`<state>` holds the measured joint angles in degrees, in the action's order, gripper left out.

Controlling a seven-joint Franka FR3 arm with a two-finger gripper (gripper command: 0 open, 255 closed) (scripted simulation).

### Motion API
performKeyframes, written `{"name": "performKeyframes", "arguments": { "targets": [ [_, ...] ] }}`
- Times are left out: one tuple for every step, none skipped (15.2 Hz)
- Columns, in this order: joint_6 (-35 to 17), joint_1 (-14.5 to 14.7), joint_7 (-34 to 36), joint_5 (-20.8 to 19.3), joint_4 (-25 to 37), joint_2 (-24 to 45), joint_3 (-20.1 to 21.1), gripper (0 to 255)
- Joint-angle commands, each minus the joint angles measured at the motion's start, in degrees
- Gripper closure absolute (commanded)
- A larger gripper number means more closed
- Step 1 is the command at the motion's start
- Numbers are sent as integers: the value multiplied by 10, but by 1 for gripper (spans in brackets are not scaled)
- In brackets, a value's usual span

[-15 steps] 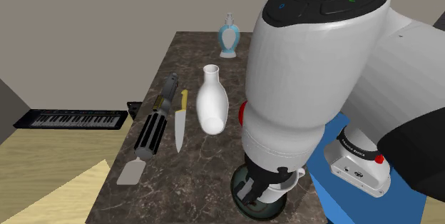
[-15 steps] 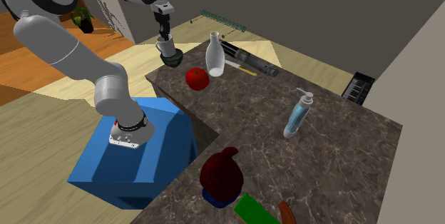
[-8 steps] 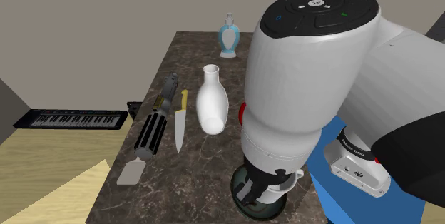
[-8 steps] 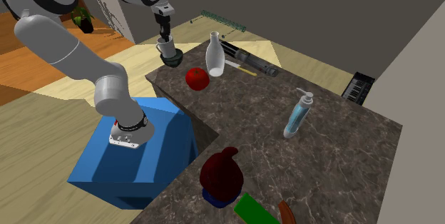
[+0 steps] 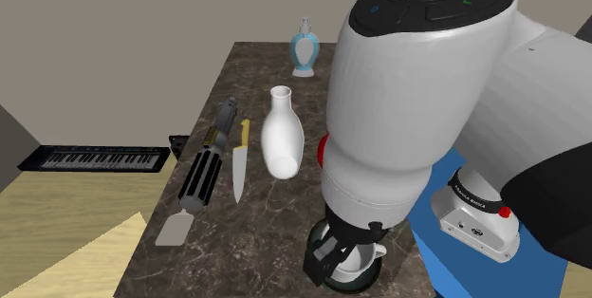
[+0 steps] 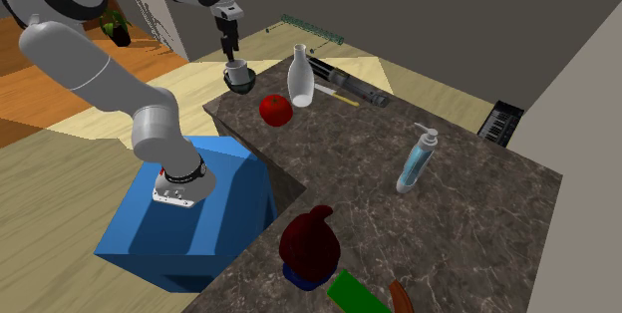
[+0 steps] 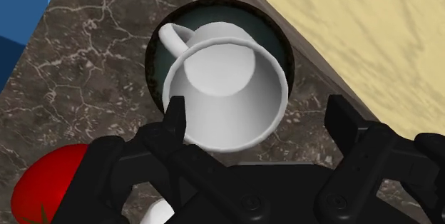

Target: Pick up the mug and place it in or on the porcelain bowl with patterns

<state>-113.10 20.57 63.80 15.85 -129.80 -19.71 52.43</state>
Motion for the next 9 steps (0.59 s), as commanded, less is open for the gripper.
{"name": "performKeyframes", "arguments": {
  "targets": [
    [31,1,-2,0,24,-8,-9,0],
    [51,2,-3,0,39,-12,-15,0],
    [66,2,-4,-1,52,-15,-20,0],
    [66,2,-4,-1,52,-15,-20,0],
    [66,2,-4,-1,52,-15,-20,0],
    [66,2,-4,-1,52,-15,-20,0],
    [66,2,-4,-1,52,-15,-20,0],
    [66,2,-4,-1,52,-15,-20,0],
    [66,2,-4,-1,52,-15,-20,0]
  ]
}}
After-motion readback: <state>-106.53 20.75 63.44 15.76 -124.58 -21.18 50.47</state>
